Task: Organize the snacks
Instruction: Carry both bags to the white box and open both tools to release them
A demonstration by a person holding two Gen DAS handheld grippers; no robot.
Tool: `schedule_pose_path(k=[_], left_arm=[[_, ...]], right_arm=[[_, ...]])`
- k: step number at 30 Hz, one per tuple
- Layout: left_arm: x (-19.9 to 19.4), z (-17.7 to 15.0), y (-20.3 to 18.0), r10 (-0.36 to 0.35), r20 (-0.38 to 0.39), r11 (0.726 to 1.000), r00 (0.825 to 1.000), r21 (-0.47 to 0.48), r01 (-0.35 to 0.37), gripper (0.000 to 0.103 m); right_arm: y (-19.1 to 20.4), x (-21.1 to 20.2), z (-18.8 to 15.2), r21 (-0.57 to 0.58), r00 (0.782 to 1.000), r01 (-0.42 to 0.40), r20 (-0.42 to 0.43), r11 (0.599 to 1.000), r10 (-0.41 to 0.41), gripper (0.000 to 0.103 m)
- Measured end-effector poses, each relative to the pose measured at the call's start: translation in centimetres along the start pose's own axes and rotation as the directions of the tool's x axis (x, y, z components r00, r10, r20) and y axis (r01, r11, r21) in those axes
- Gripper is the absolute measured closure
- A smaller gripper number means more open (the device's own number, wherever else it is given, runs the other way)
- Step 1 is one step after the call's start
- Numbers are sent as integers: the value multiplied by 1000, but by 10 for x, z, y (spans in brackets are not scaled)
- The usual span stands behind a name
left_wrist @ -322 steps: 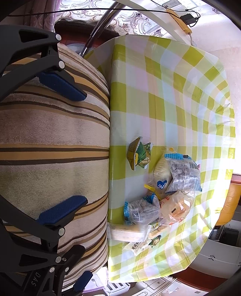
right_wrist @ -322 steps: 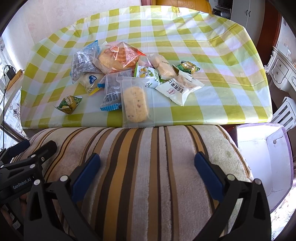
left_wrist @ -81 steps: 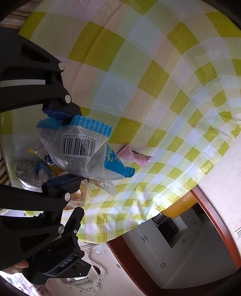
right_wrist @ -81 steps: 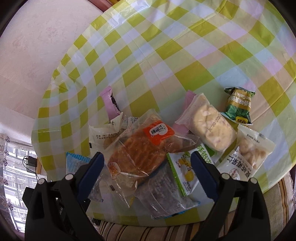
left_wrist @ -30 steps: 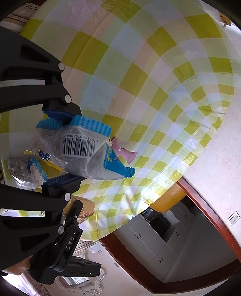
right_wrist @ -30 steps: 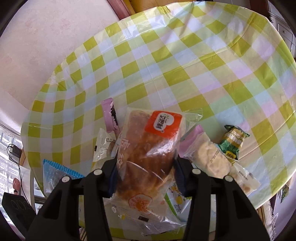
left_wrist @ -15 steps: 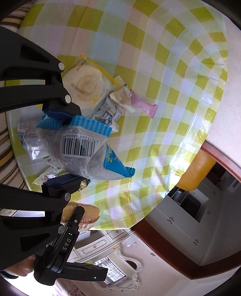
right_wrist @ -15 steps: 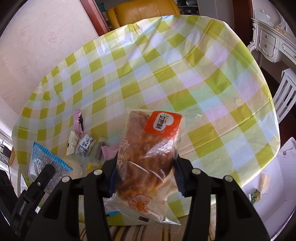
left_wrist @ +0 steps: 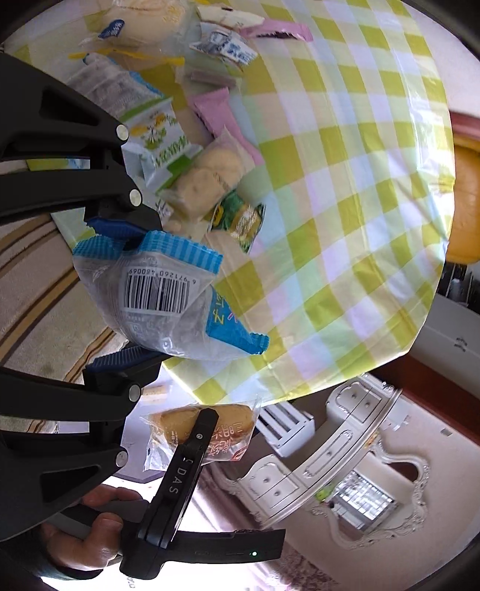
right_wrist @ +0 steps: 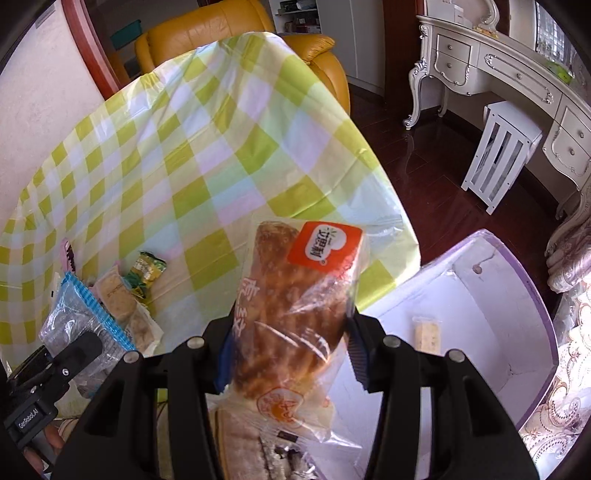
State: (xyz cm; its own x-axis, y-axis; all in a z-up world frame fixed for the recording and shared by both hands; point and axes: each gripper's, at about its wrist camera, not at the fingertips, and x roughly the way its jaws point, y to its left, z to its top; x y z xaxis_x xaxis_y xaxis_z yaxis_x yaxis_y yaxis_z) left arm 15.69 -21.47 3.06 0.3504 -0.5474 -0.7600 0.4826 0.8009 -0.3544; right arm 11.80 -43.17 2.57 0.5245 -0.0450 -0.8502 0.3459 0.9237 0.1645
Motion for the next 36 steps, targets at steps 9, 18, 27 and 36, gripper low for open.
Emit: schedule_pose_path(k=[9, 18, 27, 36], left_arm=[[74, -2, -98, -34, -254, 950, 967, 293, 110, 55], [137, -25, -147, 16, -460, 885, 888, 419, 202, 55], [168, -34, -170, 76, -525, 845, 848, 485, 225, 54], [158, -21, -167, 50, -457, 849, 888, 488, 204, 25]], right_arm=[[-85, 25, -17, 96, 989, 140, -58, 985, -135, 53], [-136, 74, -39, 151, 970, 201, -170, 968, -175, 53], [-166, 87, -40, 196, 960, 245, -185, 949, -209, 53], [-180, 91, -40, 223, 953, 273, -194, 936, -231, 52]])
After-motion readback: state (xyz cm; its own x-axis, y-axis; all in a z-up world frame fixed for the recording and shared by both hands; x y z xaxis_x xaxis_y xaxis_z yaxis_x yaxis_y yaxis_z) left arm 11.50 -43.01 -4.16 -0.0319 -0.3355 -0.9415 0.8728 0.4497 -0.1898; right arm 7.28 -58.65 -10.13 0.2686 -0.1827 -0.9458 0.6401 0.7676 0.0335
